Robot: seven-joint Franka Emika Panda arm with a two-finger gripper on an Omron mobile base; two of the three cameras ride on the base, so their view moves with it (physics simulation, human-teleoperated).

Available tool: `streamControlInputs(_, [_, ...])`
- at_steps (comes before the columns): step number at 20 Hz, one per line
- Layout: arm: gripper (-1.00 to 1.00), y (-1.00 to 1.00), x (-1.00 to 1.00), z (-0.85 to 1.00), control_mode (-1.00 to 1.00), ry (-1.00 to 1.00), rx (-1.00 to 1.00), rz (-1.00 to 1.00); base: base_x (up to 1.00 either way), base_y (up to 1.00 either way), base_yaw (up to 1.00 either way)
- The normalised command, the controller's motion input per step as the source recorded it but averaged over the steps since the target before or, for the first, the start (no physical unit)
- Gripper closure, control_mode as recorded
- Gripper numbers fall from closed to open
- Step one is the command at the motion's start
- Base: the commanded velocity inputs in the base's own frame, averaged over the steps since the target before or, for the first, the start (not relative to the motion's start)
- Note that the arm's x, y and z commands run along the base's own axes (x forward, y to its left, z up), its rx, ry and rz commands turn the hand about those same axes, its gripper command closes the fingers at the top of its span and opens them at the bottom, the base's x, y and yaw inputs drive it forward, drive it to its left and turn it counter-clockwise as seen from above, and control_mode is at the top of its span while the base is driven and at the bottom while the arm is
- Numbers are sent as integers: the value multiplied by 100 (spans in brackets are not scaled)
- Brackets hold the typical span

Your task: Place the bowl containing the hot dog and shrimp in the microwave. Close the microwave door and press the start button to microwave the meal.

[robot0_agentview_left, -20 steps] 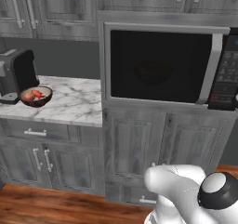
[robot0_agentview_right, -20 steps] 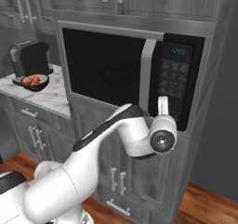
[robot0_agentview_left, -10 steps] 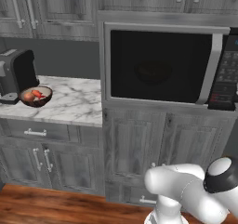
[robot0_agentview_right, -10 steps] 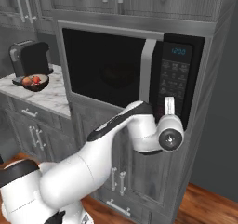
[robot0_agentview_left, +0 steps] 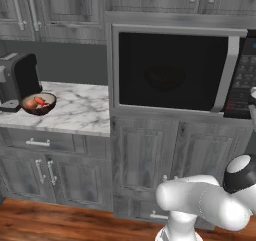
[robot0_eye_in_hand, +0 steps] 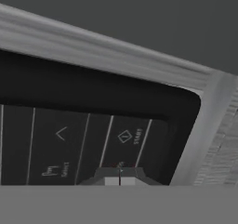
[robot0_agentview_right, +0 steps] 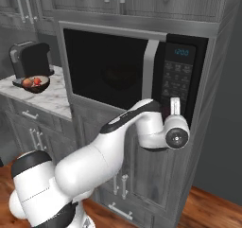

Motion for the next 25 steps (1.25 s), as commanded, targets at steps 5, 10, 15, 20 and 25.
streamControlInputs(5, [100, -12, 25, -24, -100, 0, 0, 0, 0, 0, 0])
streamControlInputs(10, [100, -16, 31, -25, -100, 0, 0, 0, 0, 0, 0])
streamControlInputs(15, [100, -24, 31, -27, -100, -1, 0, 0, 0, 0, 0])
streamControlInputs(20, [100, -13, 48, -29, -100, -5, 0, -6, 0, 0, 0])
streamControlInputs(25, [100, 0, 74, -38, -100, -9, -4, -27, 0, 0, 0])
